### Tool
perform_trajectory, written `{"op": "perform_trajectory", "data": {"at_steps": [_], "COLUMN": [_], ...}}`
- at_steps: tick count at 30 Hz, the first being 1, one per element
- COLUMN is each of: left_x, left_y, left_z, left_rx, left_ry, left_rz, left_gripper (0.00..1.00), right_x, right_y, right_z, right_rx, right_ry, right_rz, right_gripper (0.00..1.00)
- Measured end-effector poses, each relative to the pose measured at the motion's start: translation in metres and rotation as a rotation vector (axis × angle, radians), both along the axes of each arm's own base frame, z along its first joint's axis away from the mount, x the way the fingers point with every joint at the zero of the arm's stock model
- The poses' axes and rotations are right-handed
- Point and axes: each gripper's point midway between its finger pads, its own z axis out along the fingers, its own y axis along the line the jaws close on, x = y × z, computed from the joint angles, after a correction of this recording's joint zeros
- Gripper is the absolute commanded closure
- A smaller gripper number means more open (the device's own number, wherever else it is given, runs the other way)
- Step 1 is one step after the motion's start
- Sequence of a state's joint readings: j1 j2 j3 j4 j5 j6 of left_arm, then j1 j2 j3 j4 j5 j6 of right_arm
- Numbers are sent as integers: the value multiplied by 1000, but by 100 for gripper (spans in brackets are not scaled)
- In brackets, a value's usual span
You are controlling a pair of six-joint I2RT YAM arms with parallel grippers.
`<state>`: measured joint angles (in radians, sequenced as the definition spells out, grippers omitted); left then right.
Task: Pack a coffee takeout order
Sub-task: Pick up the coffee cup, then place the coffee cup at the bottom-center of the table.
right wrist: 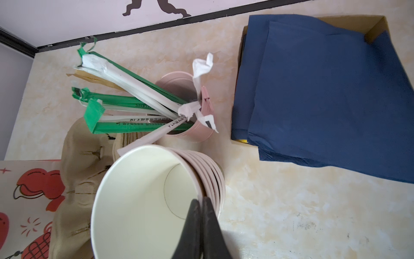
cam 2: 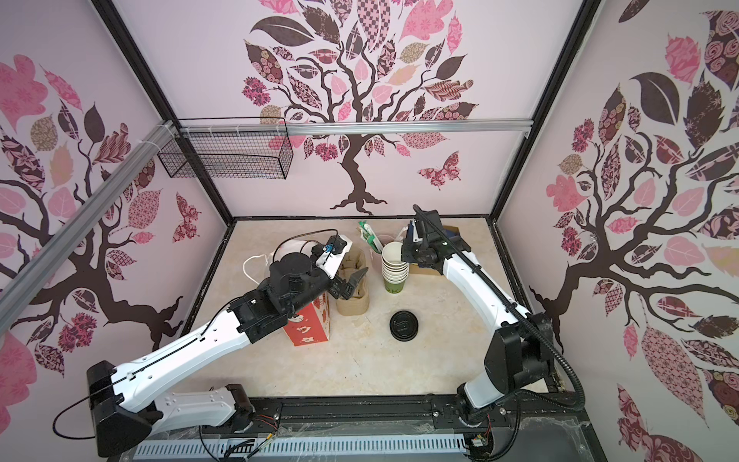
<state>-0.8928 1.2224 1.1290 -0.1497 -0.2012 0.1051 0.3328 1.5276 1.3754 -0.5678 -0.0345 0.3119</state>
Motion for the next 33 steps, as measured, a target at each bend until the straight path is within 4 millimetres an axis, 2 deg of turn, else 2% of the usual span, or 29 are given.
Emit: {"op": "perform_trajectory", "data": {"at_steps": [15,17,22,28,31,33], "left_x": [0,0,1,2,-2,-8], "left_y": [0,0,1,3,8,16], "left_z": [0,1,1,3,14,28], "left_rx": [-2,-3,-4,-24,-69,-119], "left_ry": [-1,-3,-5,5,7,0], "left_rz": [1,3,10,27,35,42], "left_gripper": [8,8,8,7,7,6], "right_x": [-10,-11,-17,-32,-43,-56], "right_y": [0,-1,-4,-10,-9,-5], "right_z": [30,42,88,133,151,160], "right_rx": [33,39,62,73,89,97], "right_ry": [-49,-72,-163,-247,-282,-302], "right_rz": [13,12,8,16,45,77], "right_gripper": [100,100,100,100,100,100]}}
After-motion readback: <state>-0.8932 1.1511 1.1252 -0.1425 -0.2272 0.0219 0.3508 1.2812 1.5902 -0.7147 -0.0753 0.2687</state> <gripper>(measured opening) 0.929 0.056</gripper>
